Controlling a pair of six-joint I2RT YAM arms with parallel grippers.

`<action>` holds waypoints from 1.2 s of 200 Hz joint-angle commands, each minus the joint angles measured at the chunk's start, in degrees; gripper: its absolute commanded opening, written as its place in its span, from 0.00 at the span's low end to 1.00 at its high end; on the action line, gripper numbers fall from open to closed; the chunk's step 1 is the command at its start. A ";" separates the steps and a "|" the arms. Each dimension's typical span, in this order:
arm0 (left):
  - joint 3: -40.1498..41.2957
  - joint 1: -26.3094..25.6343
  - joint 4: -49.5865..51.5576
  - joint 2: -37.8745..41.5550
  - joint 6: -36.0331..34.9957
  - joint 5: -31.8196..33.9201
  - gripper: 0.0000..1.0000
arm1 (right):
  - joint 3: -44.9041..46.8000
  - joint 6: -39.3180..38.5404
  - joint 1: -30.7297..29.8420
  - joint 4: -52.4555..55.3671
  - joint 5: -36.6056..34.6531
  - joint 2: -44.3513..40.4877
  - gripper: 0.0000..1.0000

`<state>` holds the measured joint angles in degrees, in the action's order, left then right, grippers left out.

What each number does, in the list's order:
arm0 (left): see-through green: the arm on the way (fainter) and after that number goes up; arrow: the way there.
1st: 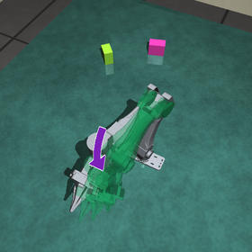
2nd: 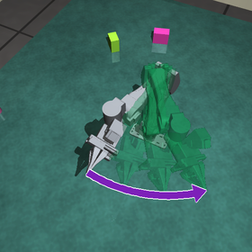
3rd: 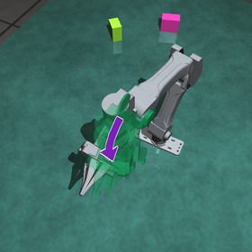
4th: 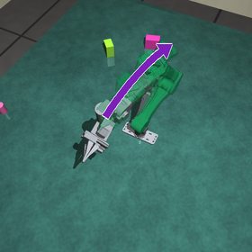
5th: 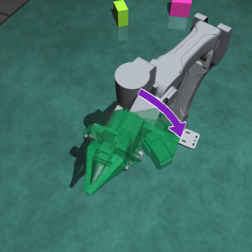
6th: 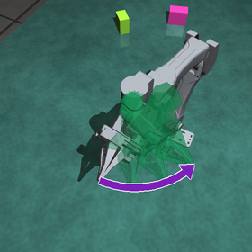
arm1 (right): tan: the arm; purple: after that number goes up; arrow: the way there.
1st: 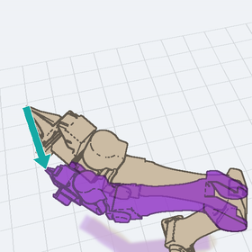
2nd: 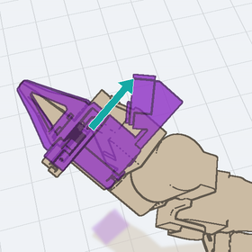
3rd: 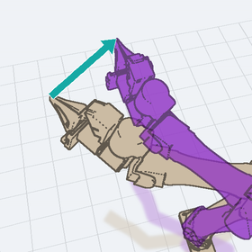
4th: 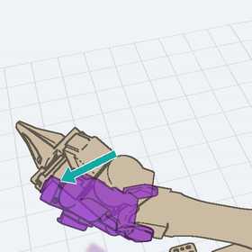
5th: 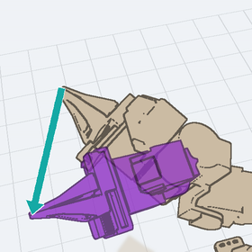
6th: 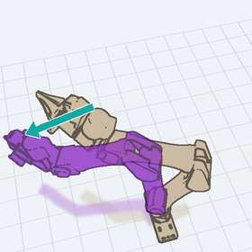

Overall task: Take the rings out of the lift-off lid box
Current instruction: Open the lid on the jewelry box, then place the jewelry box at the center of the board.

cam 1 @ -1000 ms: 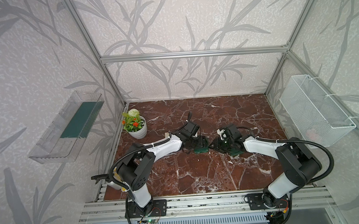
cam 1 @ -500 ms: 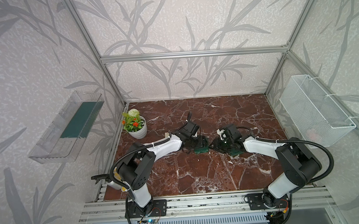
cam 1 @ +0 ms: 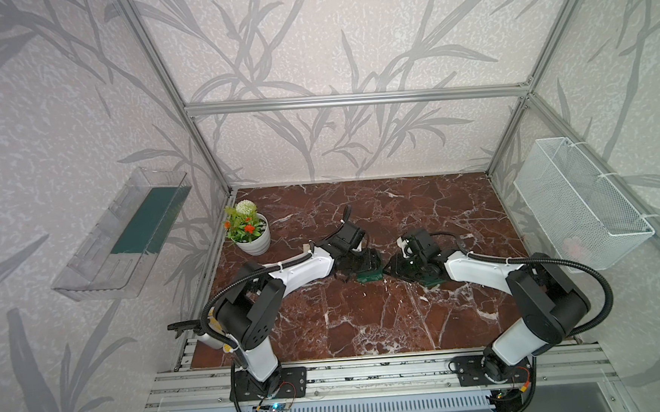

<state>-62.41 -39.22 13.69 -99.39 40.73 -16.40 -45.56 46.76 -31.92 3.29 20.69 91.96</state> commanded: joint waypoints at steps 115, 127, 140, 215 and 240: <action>3.41 0.17 -7.65 2.58 0.28 -1.38 0.65 | 2.24 -1.84 -0.88 5.72 -4.96 -2.04 0.42; 4.01 0.13 -7.52 2.19 -0.03 -0.96 0.64 | 2.41 -2.11 -0.66 6.63 -5.69 -2.65 0.42; 4.47 0.15 -7.26 2.35 -0.25 -0.32 0.64 | 2.38 -2.55 -0.60 7.65 -6.44 -3.27 0.42; 3.75 1.01 4.67 10.98 -4.31 12.00 0.64 | 1.49 -6.77 -0.60 14.57 -9.63 -7.95 0.45; 6.94 1.58 7.68 14.82 -5.65 16.80 0.64 | 0.06 -9.41 -0.91 17.15 -10.20 -9.92 0.46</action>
<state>-57.93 -38.35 15.42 -88.86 37.23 -7.01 -43.51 40.88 -32.64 15.79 12.05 84.73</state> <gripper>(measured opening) 0.748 0.453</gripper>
